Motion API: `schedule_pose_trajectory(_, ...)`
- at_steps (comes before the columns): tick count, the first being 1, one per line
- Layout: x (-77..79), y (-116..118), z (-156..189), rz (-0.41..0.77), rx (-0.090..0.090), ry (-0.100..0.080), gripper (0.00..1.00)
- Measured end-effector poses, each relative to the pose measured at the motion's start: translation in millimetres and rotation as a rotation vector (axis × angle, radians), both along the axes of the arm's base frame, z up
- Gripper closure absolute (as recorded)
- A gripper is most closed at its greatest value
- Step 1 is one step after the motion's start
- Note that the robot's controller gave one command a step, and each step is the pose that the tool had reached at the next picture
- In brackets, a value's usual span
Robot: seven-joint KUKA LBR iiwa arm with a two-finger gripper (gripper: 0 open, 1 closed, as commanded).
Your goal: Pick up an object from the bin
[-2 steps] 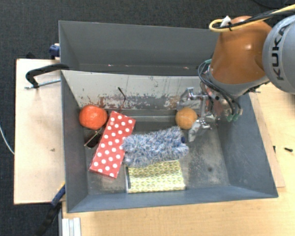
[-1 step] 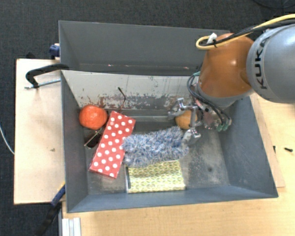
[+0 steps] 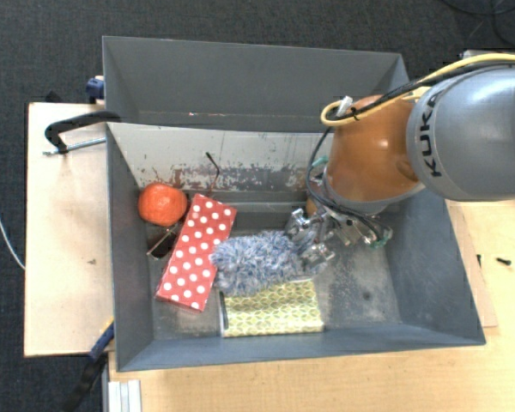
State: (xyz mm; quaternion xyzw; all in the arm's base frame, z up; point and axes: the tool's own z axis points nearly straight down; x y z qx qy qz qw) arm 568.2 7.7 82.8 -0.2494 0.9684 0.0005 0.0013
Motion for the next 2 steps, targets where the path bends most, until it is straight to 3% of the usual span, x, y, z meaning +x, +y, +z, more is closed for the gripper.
schedule_pose_trajectory(1, 0.0, 0.0, 0.0, 0.000, 0.000, 0.000, 1.00)
schedule_pose_trajectory(2, -14.3, 25.4, 144.2, 0.013, 0.000, -0.004, 1.00)
